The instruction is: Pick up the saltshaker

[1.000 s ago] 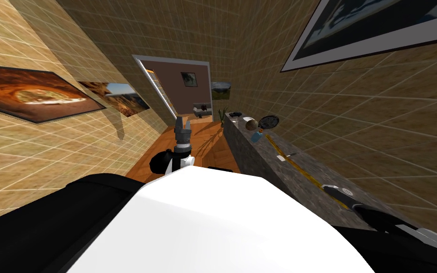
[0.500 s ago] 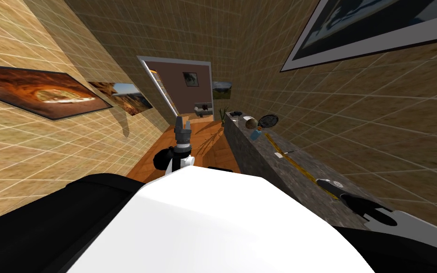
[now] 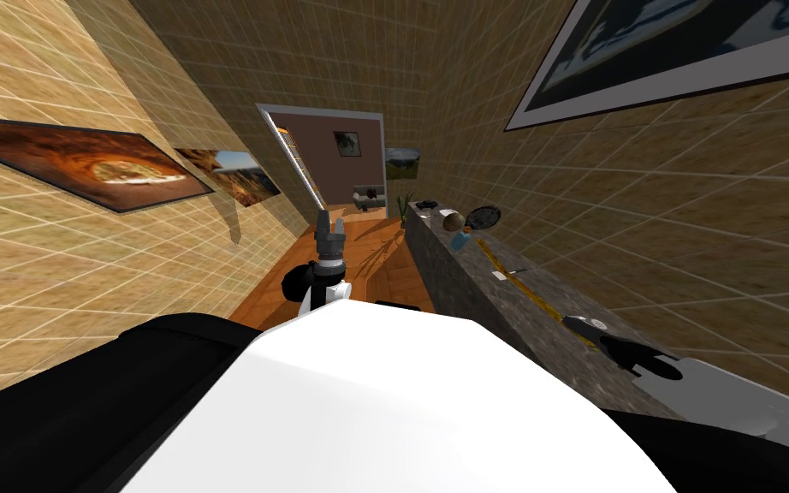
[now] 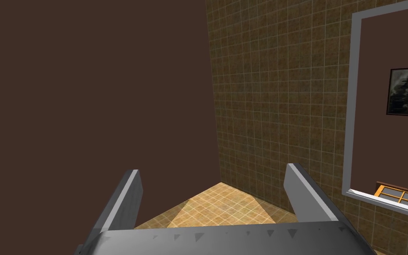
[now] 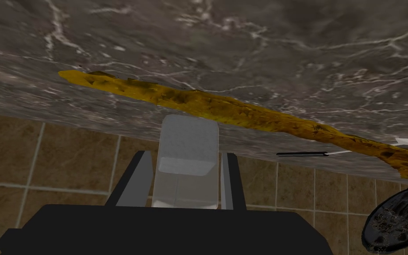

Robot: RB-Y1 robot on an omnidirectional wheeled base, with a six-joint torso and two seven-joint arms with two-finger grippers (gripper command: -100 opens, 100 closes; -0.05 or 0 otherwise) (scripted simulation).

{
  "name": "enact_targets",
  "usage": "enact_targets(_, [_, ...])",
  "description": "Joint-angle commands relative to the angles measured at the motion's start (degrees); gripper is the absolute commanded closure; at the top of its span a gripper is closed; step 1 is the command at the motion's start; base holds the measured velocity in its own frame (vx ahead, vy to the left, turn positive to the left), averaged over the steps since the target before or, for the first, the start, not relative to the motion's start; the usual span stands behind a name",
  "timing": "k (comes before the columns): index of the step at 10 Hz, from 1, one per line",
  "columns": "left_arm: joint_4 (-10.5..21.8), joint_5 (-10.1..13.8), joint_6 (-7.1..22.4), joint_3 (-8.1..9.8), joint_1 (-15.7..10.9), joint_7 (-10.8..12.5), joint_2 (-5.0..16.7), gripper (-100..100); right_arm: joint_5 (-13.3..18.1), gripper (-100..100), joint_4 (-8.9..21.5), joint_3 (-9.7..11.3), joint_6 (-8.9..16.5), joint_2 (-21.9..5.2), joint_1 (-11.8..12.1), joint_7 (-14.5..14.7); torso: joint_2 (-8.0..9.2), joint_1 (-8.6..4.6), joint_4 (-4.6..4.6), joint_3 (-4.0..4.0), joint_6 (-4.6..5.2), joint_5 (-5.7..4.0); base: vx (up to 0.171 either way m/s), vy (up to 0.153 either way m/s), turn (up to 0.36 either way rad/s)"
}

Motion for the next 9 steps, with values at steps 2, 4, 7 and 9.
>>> enact_targets(2, [0.0,0.0,0.0,0.0,0.0,0.0,0.0,0,-2.63,100,-2.46,0.34,3.44,-0.63,-0.13,0.86,0.03,0.02,0.01,0.02,0.07,-0.02,-0.077,-0.014,0.024])
enact_targets(4, [0.0,0.0,0.0,0.0,0.0,0.0,0.0,0,-6.73,100,-5.85,2.32,7.17,-2.42,-1.38,2.27,0.0,0.02,0.0,0.0,0.05,0.0,-0.106,-0.025,0.044])
enact_targets(7, [0.0,0.0,0.0,0.0,0.0,0.0,0.0,0,-10.82,100,-9.24,4.29,11.35,-4.21,-2.63,3.68,0.0,0.04,-0.01,0.0,0.06,0.01,-0.09,-0.015,0.032])
enact_targets(9, [0.0,0.0,0.0,0.0,0.01,0.0,0.0,0,-10.16,0,-8.61,4.41,10.47,-4.1,-2.86,3.66,-0.09,0.04,-0.01,-0.03,0.16,0.02,-0.027,-0.004,0.001])
